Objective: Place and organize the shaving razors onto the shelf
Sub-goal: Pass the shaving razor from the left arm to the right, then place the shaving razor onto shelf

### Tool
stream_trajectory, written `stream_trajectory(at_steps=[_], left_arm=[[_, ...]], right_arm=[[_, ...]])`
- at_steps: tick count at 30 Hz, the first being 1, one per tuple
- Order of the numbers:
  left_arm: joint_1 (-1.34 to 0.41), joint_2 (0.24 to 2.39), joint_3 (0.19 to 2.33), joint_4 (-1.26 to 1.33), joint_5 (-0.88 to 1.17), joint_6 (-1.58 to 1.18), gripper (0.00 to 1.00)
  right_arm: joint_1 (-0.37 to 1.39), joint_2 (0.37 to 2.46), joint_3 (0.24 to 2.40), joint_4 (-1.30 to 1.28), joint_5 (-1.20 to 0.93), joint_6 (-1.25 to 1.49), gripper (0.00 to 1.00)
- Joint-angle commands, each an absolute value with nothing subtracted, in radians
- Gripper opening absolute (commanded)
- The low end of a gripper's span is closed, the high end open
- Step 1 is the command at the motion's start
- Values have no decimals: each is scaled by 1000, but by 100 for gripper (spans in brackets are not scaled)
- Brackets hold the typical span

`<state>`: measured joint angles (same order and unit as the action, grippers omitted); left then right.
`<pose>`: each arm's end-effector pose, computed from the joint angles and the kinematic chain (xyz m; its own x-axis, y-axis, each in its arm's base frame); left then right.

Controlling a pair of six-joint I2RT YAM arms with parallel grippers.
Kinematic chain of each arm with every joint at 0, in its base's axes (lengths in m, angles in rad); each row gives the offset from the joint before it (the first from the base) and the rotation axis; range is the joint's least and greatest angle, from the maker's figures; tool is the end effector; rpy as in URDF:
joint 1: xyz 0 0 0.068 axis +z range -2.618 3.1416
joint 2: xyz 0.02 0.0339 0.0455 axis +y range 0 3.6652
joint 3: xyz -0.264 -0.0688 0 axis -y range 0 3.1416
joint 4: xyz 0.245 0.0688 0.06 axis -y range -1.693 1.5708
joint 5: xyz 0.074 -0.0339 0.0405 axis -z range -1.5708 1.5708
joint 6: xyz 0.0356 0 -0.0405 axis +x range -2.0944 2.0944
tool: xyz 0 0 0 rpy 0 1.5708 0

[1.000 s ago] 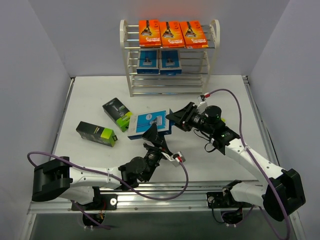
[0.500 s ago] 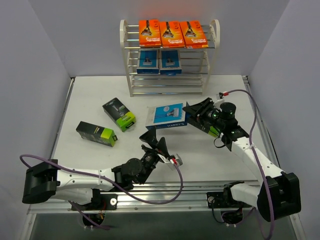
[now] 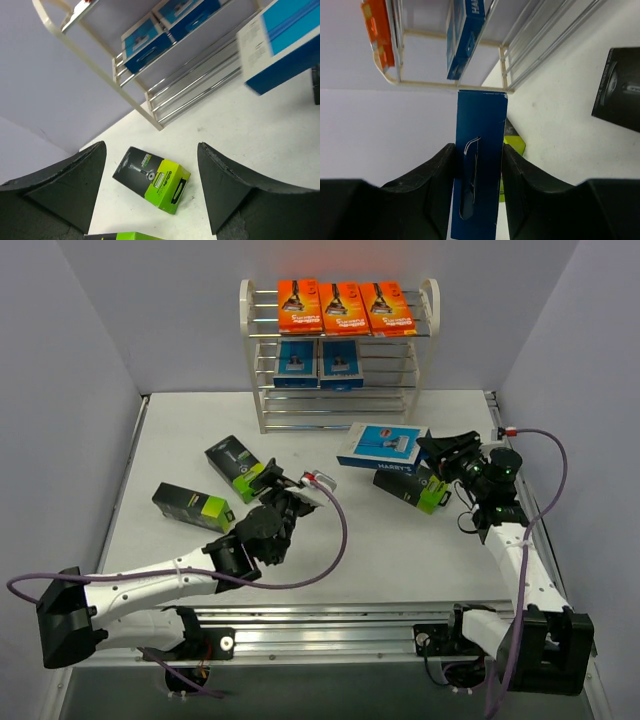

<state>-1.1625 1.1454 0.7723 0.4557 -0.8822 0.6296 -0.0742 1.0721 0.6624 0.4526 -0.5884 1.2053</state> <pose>0.1274 -0.2253 0.3285 0.1900 0.5032 -0.8430 0.2052 0.8194 0.5353 0.2467 0.0015 0.3072 -0.4436 0.8120 -0.3793 -0.2156 0.3142 0.9246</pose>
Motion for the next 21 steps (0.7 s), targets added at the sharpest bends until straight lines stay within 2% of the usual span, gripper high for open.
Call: stream_trajectory(at_steps=[1,10,16,21], left_arm=[[-1063,1152,882,231,-913,387,82],[-758,1108,1063,-207,-749,-72,84],[-758,1063,1026,-209,-770,-69,86],[-755,1025,947,-166,-764,-72,93]], right_arm=[[-116,1012,686,537,-559,1227,0],[-166,983,678,591,-424,1278,0],[-170,996,695,640,-333,1278,0],[-169,1019,736,646,-279,1262,0]])
